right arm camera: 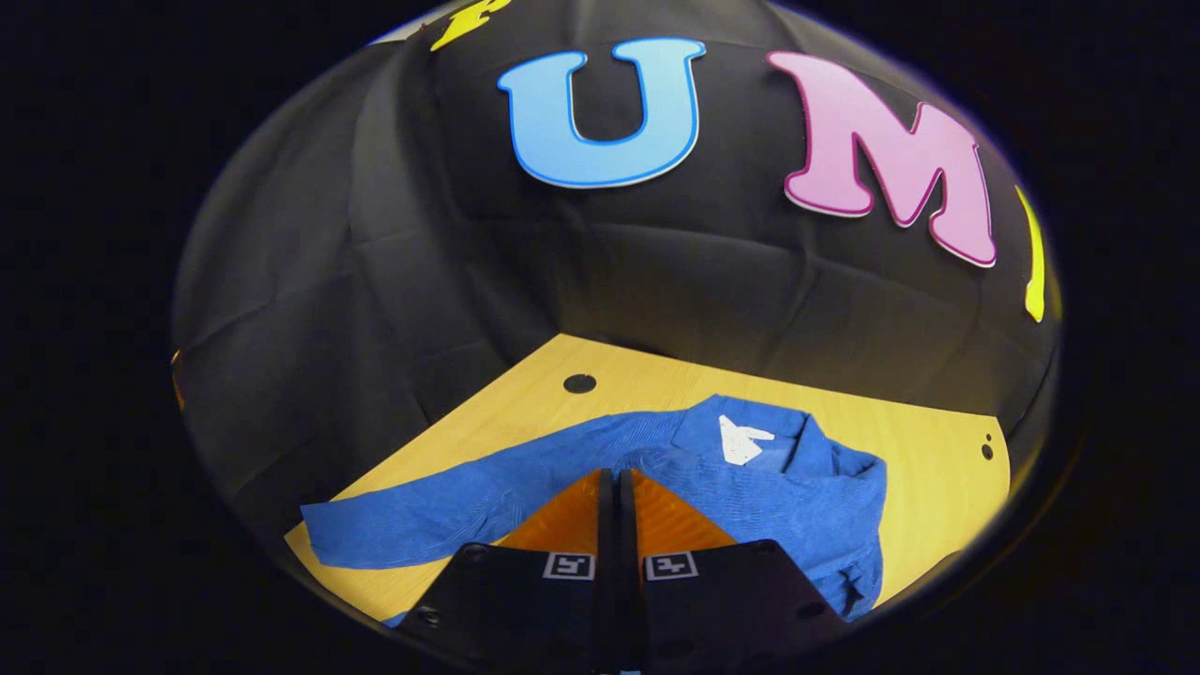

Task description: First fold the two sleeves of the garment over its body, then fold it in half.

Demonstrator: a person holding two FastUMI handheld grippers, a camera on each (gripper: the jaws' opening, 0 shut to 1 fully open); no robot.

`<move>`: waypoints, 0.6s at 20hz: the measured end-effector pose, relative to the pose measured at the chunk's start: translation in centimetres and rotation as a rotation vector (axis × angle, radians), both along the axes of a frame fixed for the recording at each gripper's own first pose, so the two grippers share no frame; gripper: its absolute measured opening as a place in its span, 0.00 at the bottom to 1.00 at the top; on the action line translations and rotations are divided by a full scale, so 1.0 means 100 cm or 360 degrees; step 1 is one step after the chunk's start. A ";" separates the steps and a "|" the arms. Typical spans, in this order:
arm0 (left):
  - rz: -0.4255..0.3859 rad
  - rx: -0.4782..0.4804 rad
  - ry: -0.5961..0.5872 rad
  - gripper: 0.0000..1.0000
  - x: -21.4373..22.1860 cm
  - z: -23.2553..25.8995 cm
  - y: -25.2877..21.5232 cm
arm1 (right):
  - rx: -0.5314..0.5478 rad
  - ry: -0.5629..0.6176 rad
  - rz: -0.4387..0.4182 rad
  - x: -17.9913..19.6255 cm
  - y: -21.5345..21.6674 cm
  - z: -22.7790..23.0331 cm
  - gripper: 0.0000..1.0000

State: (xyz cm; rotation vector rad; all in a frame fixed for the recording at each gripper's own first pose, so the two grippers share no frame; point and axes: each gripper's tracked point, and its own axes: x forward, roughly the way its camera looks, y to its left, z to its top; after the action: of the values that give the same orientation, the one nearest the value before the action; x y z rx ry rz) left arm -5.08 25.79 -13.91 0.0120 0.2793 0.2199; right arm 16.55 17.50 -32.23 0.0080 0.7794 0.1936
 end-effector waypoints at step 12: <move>-0.0001 -0.0120 0.0228 0.80 -0.006 -0.073 0.023 | 0.0090 -0.0083 0.0048 -0.026 0.021 0.015 0.96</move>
State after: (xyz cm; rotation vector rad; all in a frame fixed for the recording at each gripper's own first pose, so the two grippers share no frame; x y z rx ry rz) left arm -5.72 28.10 -21.22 -0.0467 0.4302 0.2081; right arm 13.93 19.56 -30.78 0.0448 0.7224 0.2434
